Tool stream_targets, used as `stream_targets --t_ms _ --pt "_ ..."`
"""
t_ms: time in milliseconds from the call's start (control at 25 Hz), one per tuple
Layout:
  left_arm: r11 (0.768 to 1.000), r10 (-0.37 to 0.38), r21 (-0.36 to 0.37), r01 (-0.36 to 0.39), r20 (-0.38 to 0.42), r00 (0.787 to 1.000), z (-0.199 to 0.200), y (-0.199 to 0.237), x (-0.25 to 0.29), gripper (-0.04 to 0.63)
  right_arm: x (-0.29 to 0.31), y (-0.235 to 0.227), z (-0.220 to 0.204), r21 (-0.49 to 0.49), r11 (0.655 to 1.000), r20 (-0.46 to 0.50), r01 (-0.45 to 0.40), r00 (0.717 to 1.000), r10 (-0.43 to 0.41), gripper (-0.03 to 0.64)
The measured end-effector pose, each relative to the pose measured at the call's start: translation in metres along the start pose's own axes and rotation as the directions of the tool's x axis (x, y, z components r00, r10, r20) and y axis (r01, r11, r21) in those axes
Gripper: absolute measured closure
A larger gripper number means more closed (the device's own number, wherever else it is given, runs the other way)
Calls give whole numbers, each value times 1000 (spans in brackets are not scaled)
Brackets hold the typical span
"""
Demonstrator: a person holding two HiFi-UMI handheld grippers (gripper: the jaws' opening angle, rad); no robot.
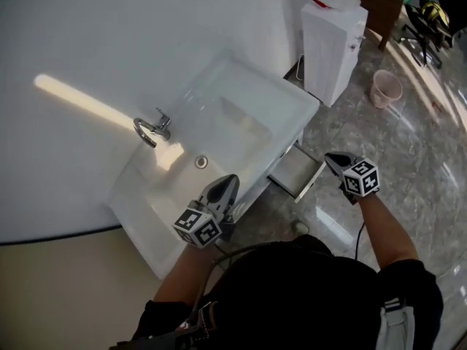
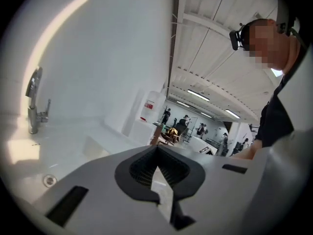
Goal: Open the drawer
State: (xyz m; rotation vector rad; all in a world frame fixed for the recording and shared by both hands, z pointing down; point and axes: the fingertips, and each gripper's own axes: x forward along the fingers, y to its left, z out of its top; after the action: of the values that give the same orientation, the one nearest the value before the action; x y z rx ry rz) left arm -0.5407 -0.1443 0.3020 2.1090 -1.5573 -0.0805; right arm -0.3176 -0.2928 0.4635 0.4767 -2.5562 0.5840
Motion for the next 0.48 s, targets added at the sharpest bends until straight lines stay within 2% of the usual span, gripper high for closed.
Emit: stream_targets --t_ms 80,200,480 --pt "996 87 10 -87 54 995 13 9 -22 595 7 1 25 -43 998 -14 -40 999 39 615" --pt "982 190 -3 -191 117 975 21 21 -56 595 16 9 51 -87 993 -36 -82 996 79 615" --pt "926 377 -83 -369 254 891 30 38 -145 595 45 52 105 -203 963 -77 -177 983 164 615"
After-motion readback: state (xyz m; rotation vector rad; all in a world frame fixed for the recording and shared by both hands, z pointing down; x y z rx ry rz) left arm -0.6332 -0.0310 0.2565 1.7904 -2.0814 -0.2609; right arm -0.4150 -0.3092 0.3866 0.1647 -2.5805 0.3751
